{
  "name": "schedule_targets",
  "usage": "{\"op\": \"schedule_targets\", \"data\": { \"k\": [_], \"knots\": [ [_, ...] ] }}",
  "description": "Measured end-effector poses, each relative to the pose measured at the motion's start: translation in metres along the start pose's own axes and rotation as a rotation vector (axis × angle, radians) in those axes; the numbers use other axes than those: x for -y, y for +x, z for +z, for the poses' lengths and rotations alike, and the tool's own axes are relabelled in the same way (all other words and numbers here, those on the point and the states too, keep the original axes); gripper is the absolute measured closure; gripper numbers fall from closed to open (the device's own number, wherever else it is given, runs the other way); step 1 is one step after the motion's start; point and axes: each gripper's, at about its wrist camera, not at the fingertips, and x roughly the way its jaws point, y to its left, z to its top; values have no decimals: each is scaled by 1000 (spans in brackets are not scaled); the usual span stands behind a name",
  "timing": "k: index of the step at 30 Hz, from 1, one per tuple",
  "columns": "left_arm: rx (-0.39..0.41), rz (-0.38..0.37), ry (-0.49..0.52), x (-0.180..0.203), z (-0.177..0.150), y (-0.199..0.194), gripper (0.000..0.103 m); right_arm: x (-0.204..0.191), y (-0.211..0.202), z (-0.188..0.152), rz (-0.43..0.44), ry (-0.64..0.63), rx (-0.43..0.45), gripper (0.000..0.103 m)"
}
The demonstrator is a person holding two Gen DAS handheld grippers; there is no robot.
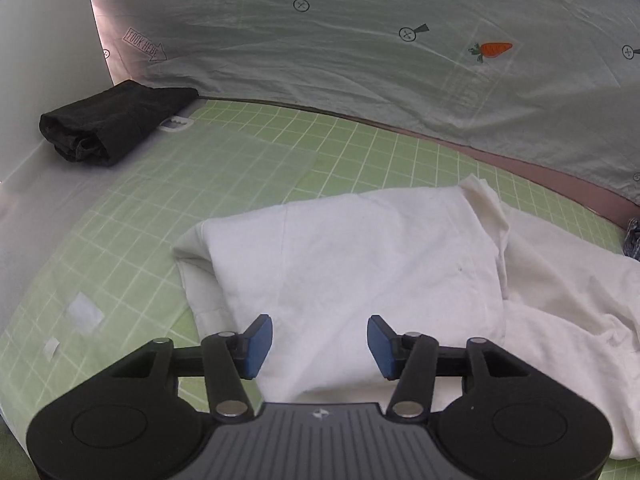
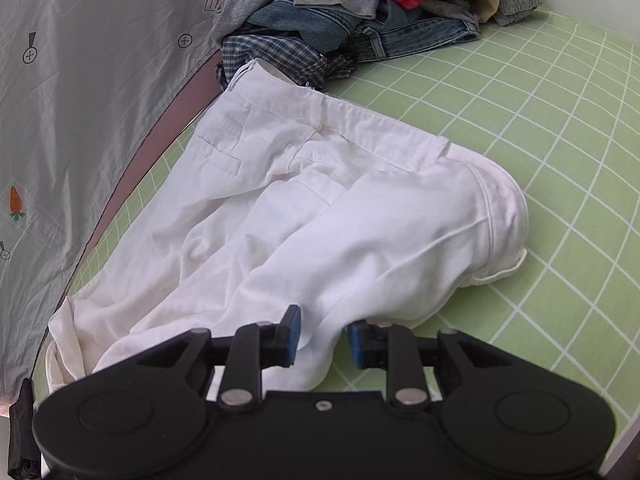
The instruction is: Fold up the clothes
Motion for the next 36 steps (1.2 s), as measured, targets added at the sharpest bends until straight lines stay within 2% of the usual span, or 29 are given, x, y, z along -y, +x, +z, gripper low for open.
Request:
{"op": "schedule_targets", "data": {
  "k": [2,4,5,11,15,17,19,21,22,26,28,33,36],
  "knots": [
    [15,-25,17,13,10,2,29,-2,1,0,-13,18,2,62],
    [4,-53,66,31,16,10,27,-3,4,1,-46,31,4,50],
    [-4,-65,94,41,18,16,26,-4,6,1,-68,34,7,41],
    [-73,-147,208,91,23,53,22,-2,17,4,-127,73,9,29],
    [-94,-148,261,110,23,72,22,-4,24,2,-159,91,10,25],
    [-99,-86,297,110,22,79,23,-6,27,1,-174,95,10,24],
    [-107,-21,320,105,22,85,40,-8,30,0,-188,92,9,24],
    [-132,-15,266,88,24,88,86,-9,32,0,-195,90,5,24],
    [-116,-2,229,76,26,82,95,-9,33,0,-196,91,4,24],
    [-49,51,86,30,33,58,98,-8,35,0,-199,83,2,23],
    [7,91,25,5,39,32,98,-8,35,-1,-198,72,6,23],
    [11,174,-144,-62,6,-11,97,-3,34,-8,-191,44,14,24],
    [-75,231,-158,-81,-41,-9,97,2,31,-13,-192,29,12,25]
  ]
}}
